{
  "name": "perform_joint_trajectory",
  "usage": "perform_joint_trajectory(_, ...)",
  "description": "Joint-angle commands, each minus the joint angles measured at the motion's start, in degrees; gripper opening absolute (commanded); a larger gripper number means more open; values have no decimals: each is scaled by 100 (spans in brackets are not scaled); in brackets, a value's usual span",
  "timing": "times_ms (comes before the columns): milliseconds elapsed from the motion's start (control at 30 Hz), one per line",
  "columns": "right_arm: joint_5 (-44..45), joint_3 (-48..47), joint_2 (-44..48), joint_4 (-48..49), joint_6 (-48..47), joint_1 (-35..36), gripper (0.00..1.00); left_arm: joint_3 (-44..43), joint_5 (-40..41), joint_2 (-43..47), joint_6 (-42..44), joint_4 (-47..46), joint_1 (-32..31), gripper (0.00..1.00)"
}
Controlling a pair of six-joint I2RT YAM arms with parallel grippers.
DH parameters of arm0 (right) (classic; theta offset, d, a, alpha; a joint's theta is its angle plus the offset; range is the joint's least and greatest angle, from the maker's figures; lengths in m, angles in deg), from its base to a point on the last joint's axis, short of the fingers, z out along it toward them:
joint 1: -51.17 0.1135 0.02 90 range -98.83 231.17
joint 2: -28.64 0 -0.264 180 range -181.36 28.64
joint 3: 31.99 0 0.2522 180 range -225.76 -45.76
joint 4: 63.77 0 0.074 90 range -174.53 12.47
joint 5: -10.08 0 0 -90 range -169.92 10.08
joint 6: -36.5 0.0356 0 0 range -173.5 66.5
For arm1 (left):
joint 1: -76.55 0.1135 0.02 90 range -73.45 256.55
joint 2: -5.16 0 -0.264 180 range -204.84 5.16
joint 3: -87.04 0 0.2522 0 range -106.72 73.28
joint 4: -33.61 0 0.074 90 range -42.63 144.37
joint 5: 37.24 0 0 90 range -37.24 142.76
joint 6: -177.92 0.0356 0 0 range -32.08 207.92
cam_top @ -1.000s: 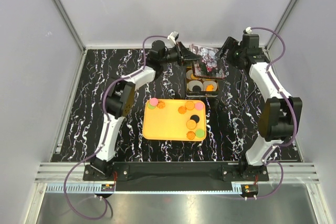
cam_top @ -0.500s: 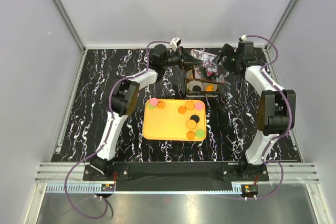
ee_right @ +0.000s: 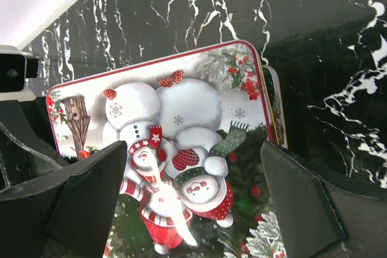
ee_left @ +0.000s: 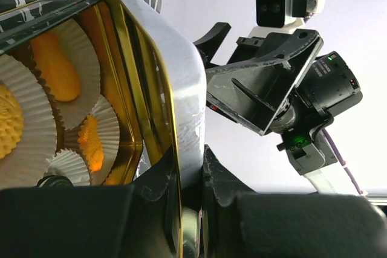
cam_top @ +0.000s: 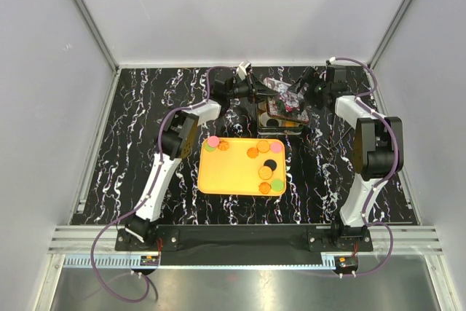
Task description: Pack the cookies
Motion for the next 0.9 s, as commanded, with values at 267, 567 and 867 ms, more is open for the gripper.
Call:
perform_joint_trajectory(267, -138, 417, 27, 826, 86, -156, 100, -31, -70, 2, 181, -84, 161, 2)
perform_joint_trajectory(567, -796, 638, -158, 1379, 288, -147, 100, -57, -219, -130, 14, -242, 205, 5)
perform_joint_trajectory(867, -1131, 708, -448, 1740, 516, -314, 100, 74, -412, -156, -206, -540, 240, 5)
